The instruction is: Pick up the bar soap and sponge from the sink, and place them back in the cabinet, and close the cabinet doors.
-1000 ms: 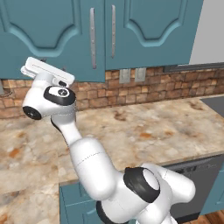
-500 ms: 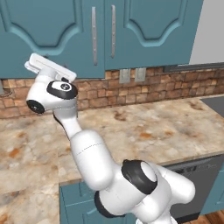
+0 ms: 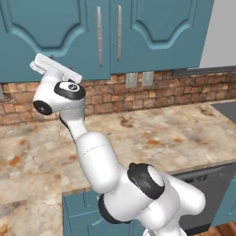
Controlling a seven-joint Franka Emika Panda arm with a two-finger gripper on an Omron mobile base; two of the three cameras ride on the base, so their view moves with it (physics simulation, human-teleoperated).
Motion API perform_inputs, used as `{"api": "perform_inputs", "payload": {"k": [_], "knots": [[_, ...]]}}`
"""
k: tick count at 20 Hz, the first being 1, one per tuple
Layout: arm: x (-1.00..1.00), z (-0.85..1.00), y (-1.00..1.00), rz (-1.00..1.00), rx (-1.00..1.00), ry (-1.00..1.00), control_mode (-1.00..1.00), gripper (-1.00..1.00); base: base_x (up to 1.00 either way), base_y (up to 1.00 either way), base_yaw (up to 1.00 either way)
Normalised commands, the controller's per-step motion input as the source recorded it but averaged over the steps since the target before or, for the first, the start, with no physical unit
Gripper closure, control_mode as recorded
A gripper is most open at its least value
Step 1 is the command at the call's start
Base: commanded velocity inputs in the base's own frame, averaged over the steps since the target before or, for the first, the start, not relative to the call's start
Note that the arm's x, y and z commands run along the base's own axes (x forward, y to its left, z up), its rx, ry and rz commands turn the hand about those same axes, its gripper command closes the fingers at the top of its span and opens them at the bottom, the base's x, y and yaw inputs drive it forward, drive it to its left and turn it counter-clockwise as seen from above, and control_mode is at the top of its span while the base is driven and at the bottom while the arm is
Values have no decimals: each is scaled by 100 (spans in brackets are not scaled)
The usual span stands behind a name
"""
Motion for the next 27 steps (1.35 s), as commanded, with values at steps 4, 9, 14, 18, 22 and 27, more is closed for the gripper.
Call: {"api": "perform_inputs", "payload": {"k": [4,9,14,18,22,27], "knots": [[36,0,-28,4,3,0,-100,-100,0,0,0],[33,0,-28,5,3,0,-100,-100,0,0,0],[31,0,-26,5,3,0,-100,-100,0,0,0],[29,0,-23,4,0,0,-100,-100,0,0,0],[27,0,-19,4,0,0,-100,-100,0,0,0],[18,0,-10,3,0,0,-100,-100,0,0,0]]}}
